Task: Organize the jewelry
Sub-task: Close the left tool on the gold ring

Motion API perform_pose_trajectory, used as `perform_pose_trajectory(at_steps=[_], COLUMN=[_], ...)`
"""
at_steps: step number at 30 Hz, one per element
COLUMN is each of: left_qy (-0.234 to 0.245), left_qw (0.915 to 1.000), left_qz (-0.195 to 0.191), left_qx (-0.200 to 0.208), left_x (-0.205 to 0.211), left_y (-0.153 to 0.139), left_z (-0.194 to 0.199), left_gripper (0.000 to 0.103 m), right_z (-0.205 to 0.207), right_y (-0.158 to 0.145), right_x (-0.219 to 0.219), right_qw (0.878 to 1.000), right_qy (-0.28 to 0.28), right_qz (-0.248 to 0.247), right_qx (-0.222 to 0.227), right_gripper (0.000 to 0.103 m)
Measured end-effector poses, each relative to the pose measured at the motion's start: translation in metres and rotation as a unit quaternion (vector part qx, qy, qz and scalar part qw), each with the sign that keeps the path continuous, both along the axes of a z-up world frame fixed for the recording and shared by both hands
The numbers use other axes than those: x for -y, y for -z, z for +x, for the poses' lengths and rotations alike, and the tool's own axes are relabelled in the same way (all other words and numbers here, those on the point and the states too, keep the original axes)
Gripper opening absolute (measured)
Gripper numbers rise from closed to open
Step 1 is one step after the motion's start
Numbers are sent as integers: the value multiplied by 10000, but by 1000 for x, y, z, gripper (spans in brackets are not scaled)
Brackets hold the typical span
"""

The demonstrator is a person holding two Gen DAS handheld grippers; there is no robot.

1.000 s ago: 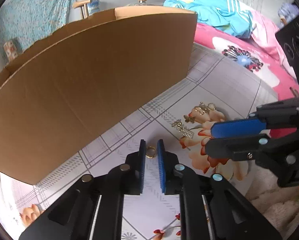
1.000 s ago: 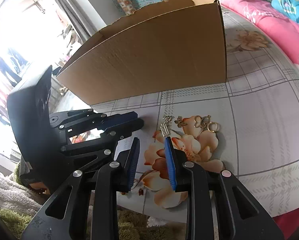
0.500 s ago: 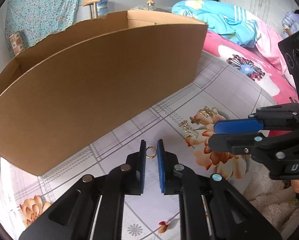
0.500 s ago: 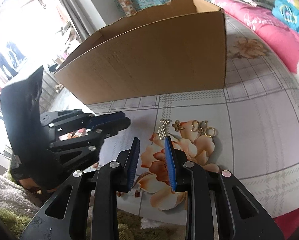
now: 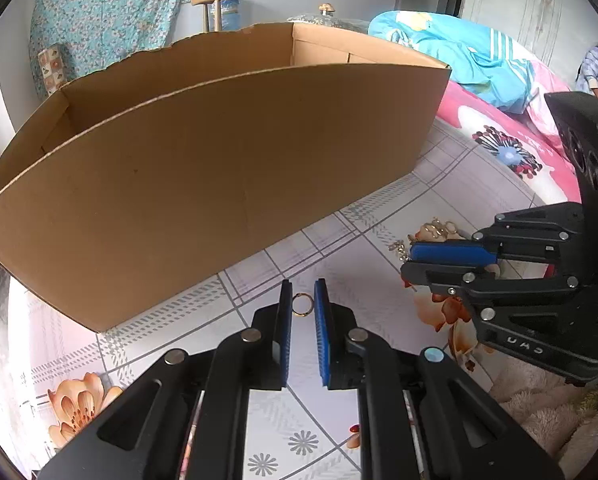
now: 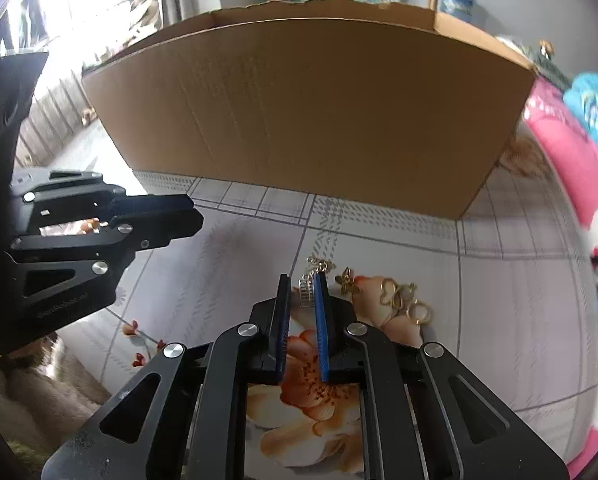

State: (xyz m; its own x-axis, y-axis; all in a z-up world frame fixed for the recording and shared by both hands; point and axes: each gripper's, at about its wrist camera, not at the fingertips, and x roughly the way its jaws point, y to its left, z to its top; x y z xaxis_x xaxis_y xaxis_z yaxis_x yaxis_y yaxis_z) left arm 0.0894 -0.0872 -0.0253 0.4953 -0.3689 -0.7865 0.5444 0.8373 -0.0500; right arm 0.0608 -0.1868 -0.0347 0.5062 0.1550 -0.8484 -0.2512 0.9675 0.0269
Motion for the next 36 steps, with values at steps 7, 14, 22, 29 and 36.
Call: perform_pose_trajectory(at_steps=[7, 14, 22, 29, 36], left_qy=[-58, -77, -78, -101, -128], left_qw=[10000, 9999, 10000, 9999, 9999], left_qz=[-56, -55, -44, -60, -77], left_qx=[25, 40, 43, 33, 31], left_x=[-1, -2, -1, -2, -4], left_y=[-1, -3, -4, -5, -4], left_z=[0, -1, -3, -3, -3], left_gripper=[10, 10, 10, 10, 10], right_z=[7, 4, -6, 1, -1], right_y=[-3, -11, -10, -4, -8], right_x=[5, 17, 13, 6, 24], right_qw=[9995, 9980, 9989, 9996, 9979], right_qy=[60, 156, 46, 31, 159], right_qz=[281, 588, 448, 196, 573], right_qx=[-142, -169, -114, -189, -273], right_gripper=[0, 0, 15, 5, 0])
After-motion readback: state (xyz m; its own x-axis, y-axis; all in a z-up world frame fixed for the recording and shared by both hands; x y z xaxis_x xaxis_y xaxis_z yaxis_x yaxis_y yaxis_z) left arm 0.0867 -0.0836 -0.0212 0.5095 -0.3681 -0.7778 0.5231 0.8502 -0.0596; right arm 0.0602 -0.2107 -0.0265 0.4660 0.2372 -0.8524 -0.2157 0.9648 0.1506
